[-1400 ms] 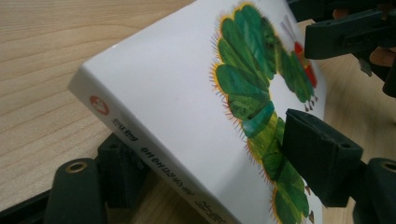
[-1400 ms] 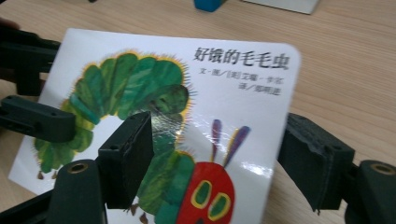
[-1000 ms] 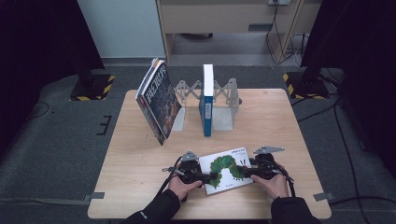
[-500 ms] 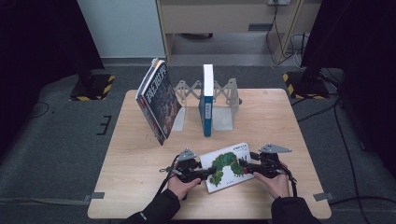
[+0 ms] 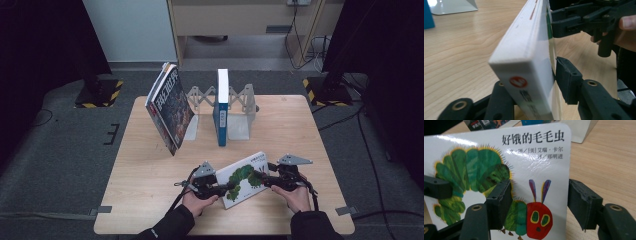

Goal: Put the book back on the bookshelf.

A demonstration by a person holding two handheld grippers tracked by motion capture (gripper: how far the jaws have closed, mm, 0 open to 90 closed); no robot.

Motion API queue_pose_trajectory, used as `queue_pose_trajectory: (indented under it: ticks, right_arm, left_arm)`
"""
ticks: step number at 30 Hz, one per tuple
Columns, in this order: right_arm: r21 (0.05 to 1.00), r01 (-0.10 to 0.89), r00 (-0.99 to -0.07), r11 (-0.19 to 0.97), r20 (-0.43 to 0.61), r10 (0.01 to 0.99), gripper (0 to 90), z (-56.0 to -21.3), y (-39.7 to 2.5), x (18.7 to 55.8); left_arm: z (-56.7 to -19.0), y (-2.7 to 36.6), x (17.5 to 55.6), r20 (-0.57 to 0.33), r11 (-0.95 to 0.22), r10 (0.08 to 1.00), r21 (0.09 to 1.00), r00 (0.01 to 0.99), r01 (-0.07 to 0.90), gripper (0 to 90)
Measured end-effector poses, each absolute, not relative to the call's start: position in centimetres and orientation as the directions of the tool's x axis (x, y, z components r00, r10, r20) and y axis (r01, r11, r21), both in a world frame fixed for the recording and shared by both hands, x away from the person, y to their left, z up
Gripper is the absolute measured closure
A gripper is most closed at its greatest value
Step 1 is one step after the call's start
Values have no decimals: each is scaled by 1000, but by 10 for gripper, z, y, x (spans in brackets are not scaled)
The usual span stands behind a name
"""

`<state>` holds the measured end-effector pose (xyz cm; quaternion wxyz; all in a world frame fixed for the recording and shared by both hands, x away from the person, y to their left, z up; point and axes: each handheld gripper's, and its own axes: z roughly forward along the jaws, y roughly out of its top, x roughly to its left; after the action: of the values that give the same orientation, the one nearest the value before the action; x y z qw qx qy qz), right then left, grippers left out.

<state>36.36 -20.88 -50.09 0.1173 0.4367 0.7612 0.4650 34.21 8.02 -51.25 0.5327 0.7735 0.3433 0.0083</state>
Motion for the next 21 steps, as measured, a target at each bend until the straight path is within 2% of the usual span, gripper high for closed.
queue_pose_trajectory:
  ticks: [5, 7, 10, 17, 21]
  right_arm:
    - [838, 515, -617, 179, 217, 756, 374, -498, -209, 363]
    - [849, 495, -628, 183, 205, 750, 375, -496, -207, 363]
    - [851, 490, -637, 190, 200, 744, 374, -497, -207, 363]
    - [841, 505, -637, 194, 211, 741, 352, -497, -209, 362]
    - [840, 510, -636, 185, 224, 738, 335, -497, -209, 362]
  left_arm:
    - [-504, 83, 343, -319, -206, 555, 842, 768, 499, 676]
    - [-502, 85, 343, -279, -227, 558, 855, 782, 467, 676]
    - [-503, 83, 342, -265, -230, 559, 861, 786, 454, 674]
    - [-511, 79, 340, -258, -257, 558, 850, 789, 460, 656]
    - [-509, 77, 340, -276, -269, 545, 837, 791, 477, 685]
